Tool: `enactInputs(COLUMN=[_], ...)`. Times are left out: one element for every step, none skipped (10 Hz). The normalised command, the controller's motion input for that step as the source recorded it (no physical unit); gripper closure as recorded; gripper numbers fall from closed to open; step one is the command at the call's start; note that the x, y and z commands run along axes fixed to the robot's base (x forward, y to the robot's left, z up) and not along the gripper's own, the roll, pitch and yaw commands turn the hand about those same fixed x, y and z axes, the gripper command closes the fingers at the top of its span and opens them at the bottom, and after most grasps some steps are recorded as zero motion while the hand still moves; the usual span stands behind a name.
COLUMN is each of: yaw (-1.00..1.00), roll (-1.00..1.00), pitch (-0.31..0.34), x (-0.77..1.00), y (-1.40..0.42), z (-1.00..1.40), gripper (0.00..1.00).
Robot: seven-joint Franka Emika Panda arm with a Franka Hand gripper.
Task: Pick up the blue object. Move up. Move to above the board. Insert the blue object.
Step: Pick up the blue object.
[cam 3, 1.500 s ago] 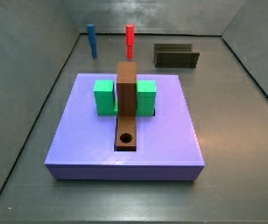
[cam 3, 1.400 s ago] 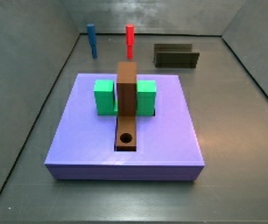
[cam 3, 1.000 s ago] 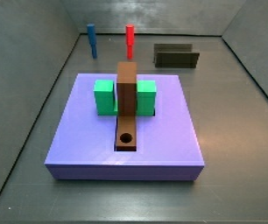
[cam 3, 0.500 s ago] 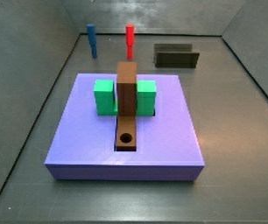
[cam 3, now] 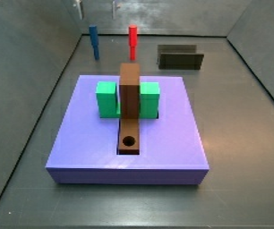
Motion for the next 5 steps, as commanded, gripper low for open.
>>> enactInputs(yaw=[0.0,0.0,0.0,-0.01,0.0], roll=[0.0,0.0,0.0,0.0,0.0], pitch=[-0.044,-0.011,0.0,0.0,0.0], x=[-0.21,-0.11,-0.09,0.0,-0.02], y=[0.0,0.0,0.12,0.12,0.08], z=[-0.31,-0.27,-0.31,-0.27,-0.25], gripper=[0.0,0.0,0.0,0.0,0.0])
